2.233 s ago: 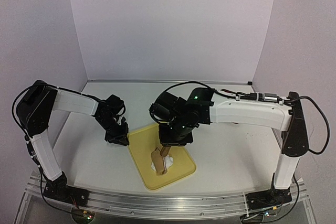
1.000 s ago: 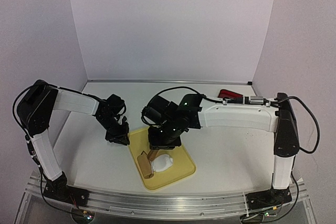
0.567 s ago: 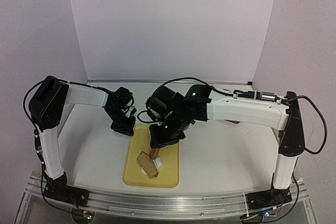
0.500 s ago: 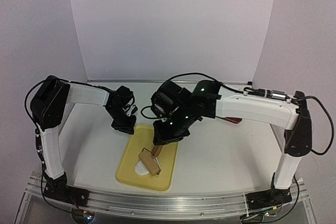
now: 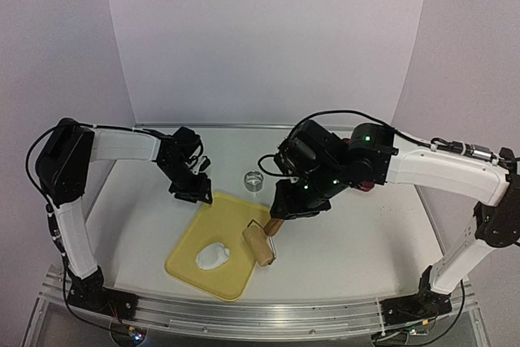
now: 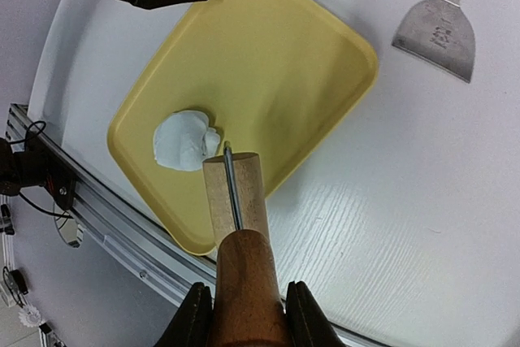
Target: Roll out the dumpling wrappers from the dough
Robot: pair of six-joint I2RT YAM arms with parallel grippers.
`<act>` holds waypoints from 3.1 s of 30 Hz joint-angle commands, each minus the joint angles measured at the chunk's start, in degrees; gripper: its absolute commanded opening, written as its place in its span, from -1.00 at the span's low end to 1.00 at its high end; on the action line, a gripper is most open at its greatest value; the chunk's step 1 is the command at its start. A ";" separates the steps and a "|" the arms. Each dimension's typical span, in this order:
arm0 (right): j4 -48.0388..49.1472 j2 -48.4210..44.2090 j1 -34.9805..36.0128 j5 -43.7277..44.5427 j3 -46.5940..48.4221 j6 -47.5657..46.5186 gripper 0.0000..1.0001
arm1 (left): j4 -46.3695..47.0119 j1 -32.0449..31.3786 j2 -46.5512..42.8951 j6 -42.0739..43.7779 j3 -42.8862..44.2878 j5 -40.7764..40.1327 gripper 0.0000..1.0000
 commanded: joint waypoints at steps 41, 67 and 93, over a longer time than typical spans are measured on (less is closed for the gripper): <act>-8.57 30.51 -1.84 0.81 19.17 -0.53 -1.00 | 2.80 0.17 -18.45 -11.26 -29.24 1.16 -0.63; -20.17 45.94 -0.10 7.76 20.31 -3.72 -1.00 | 3.73 0.13 -15.34 -12.64 -29.72 -0.43 -1.00; 2.45 22.03 0.25 -15.96 26.01 -13.33 -1.00 | -0.05 0.17 -15.43 -20.94 -22.82 -5.13 -1.00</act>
